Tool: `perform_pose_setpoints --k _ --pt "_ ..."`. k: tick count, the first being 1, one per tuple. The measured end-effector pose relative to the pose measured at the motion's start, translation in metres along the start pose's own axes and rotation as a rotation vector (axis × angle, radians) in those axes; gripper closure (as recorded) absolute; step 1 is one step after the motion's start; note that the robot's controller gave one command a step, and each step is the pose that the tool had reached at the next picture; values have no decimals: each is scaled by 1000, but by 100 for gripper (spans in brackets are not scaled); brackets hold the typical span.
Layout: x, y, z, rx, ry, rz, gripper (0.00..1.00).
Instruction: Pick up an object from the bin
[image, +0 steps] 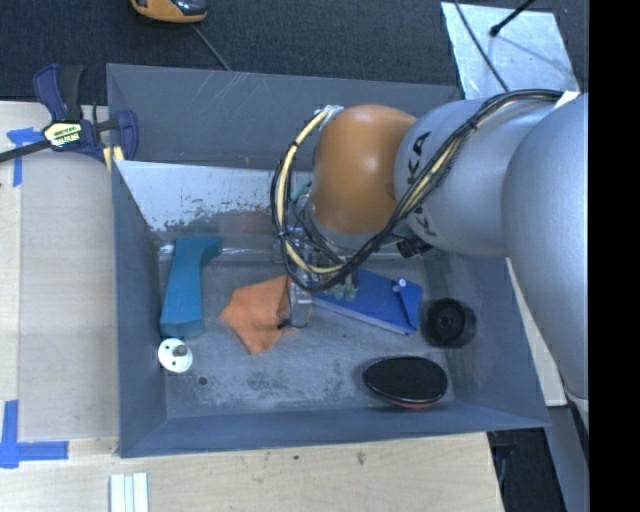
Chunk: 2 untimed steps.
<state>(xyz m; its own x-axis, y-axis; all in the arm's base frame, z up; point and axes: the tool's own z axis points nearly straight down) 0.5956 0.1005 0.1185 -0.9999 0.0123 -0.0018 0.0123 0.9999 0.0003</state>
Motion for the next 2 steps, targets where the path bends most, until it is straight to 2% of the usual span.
perform_pose_setpoints --k 1,2 --pt "15 2 48 0 -1 229 100" --pt "15 2 48 -1 -1 230 100"
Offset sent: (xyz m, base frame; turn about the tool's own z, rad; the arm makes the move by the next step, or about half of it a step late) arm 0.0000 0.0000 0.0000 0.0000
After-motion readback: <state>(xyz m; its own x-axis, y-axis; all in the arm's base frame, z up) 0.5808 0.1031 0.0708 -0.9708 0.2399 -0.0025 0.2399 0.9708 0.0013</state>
